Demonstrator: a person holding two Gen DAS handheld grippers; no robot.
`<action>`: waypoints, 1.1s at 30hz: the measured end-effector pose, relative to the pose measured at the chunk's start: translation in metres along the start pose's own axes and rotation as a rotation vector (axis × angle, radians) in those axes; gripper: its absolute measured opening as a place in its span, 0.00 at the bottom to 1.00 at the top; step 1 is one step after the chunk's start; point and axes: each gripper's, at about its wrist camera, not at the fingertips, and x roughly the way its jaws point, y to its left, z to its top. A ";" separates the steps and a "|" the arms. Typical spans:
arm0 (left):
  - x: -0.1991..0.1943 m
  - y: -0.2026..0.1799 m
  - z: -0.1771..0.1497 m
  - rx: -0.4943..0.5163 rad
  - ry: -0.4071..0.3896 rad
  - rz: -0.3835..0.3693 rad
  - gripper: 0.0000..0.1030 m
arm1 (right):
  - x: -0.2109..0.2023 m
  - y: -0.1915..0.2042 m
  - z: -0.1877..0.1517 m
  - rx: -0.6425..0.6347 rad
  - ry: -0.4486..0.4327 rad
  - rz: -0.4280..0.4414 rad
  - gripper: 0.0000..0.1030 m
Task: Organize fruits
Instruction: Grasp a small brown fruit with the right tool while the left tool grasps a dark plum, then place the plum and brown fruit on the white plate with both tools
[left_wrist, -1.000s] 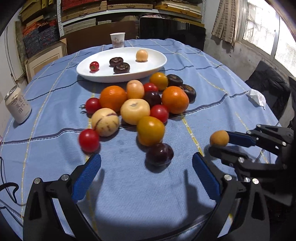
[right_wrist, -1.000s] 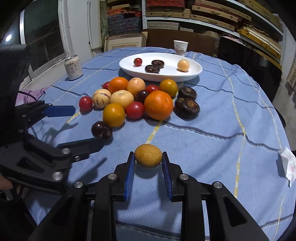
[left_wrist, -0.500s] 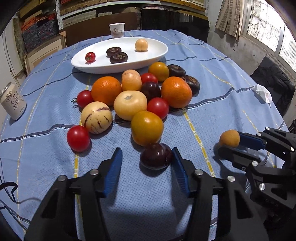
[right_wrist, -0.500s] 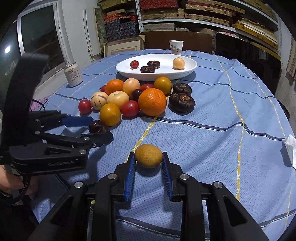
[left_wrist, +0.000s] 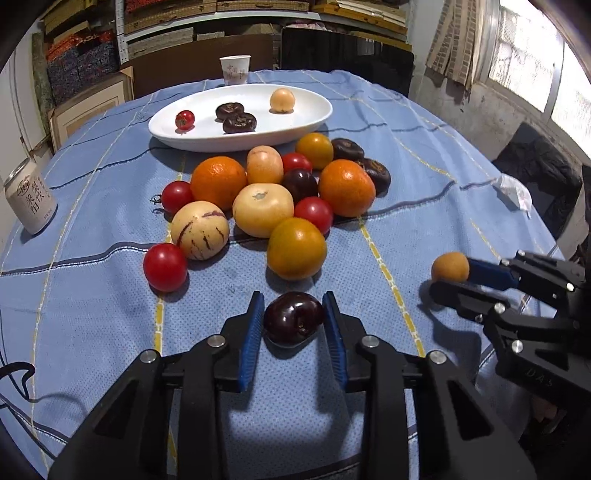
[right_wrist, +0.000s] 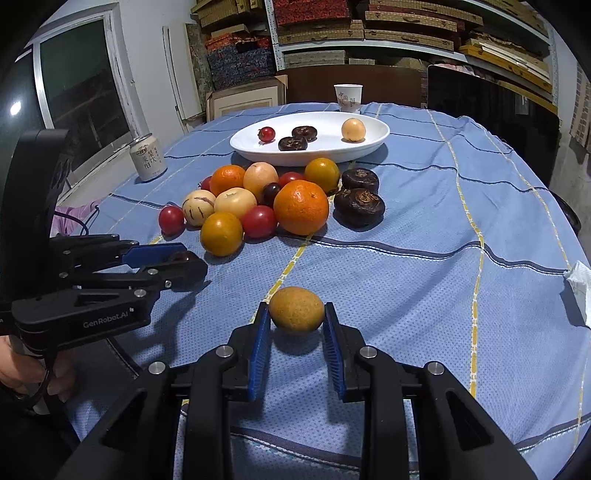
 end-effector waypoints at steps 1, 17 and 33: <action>0.002 0.000 -0.001 -0.004 0.013 0.001 0.37 | 0.000 0.000 0.000 0.000 0.000 -0.002 0.29; -0.001 0.003 -0.009 -0.027 0.014 -0.026 0.31 | 0.004 0.003 0.000 -0.016 0.026 -0.009 0.33; -0.031 0.007 -0.010 -0.037 -0.059 -0.038 0.31 | -0.003 0.007 0.000 -0.028 -0.012 0.001 0.26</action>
